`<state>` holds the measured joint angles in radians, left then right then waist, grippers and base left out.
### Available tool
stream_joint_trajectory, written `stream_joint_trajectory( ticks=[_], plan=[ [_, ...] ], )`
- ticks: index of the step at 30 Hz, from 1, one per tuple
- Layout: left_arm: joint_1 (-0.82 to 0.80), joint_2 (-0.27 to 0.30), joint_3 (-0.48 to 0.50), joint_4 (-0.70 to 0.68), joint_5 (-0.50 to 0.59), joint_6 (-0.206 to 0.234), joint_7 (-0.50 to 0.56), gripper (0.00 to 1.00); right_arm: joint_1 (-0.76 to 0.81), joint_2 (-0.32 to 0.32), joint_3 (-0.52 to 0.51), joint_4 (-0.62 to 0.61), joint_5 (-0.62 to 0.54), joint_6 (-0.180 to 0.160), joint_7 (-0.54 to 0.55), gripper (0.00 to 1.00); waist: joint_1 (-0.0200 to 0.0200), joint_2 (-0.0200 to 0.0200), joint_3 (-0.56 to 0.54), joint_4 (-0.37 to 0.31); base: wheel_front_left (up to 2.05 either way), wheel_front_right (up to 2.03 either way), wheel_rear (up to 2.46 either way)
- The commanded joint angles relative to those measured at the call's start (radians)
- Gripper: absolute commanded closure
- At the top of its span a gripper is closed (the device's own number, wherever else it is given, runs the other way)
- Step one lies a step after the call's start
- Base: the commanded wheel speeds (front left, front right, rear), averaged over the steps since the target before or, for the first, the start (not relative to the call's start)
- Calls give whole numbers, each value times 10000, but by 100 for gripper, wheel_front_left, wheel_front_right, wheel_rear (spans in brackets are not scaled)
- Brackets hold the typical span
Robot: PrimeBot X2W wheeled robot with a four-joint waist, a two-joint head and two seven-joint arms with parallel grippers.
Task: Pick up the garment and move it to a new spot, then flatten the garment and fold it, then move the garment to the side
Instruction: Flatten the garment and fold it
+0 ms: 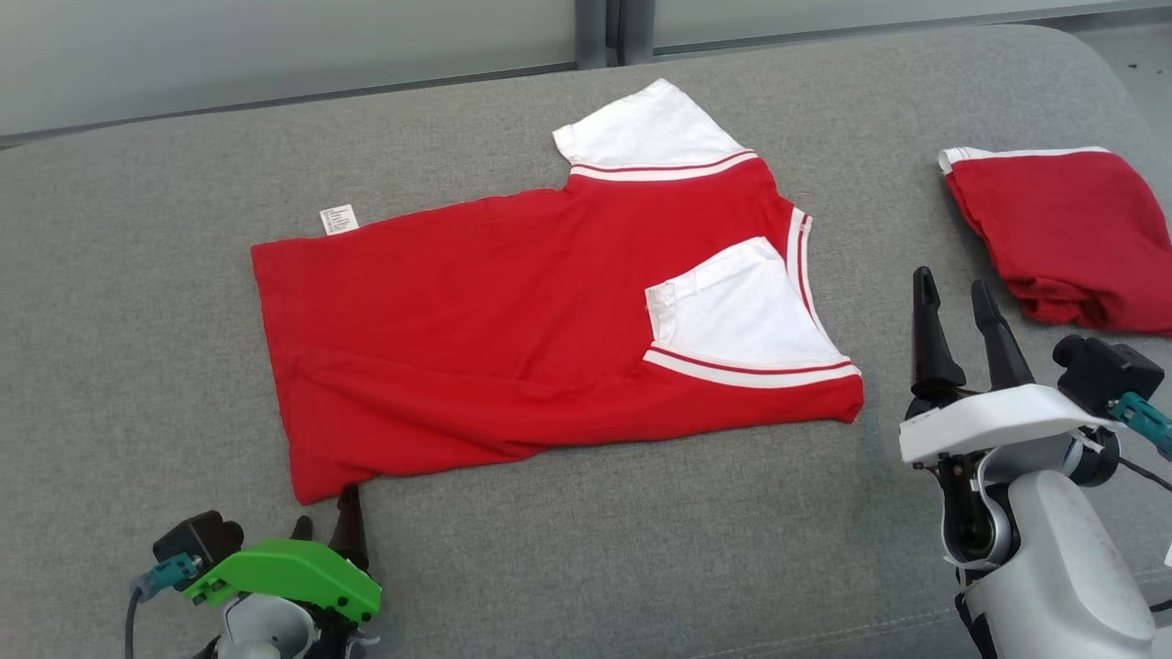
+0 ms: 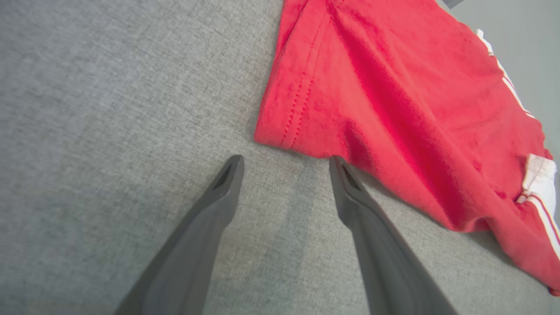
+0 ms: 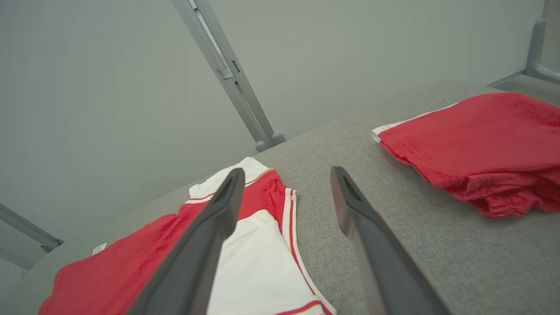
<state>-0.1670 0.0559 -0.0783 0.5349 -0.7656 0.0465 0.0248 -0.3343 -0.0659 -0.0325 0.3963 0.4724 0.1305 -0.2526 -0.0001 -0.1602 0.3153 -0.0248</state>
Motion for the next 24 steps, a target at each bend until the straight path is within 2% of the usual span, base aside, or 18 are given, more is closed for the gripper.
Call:
stream_joint_trajectory(
  ticks=[1,8,10,12,13,14,15,16,24],
  plan=[
    [-128,35,70,95,-124,61,-48,3,153,19,-25,-85,-66,4,25,0,1,2,139,-209,0,0,0],
    [-543,-8,620,565,-899,-168,-405,29,454,75,-86,-458,-154,4,170,0,1,2,310,-527,0,0,0],
    [-657,-19,674,720,-970,-272,-583,50,532,92,-129,-520,-174,4,202,0,1,2,330,-568,0,0,0],
    [-747,-19,726,846,-1061,-377,-787,60,577,89,-167,-590,-196,4,244,0,1,2,332,-588,0,0,0],
    [-792,-18,731,910,-1075,-432,-895,69,618,94,-183,-602,-204,4,272,0,1,2,327,-591,0,0,0],
    [-842,-17,725,977,-1081,-510,-1010,79,663,99,-203,-605,-215,4,283,0,1,2,316,-589,0,0,0],
    [-887,-15,732,1049,-1104,-573,-1116,95,708,103,-225,-612,-230,4,303,0,1,2,303,-581,0,0,0],
    [-927,-13,692,1109,-1050,-616,-1199,100,739,105,-248,-601,-230,4,345,0,1,2,291,-569,0,0,0],
    [-840,69,534,1098,-760,-886,-1810,100,1298,118,-495,-56,-284,4,909,0,1,2,173,-268,0,0,0]
  ],
)
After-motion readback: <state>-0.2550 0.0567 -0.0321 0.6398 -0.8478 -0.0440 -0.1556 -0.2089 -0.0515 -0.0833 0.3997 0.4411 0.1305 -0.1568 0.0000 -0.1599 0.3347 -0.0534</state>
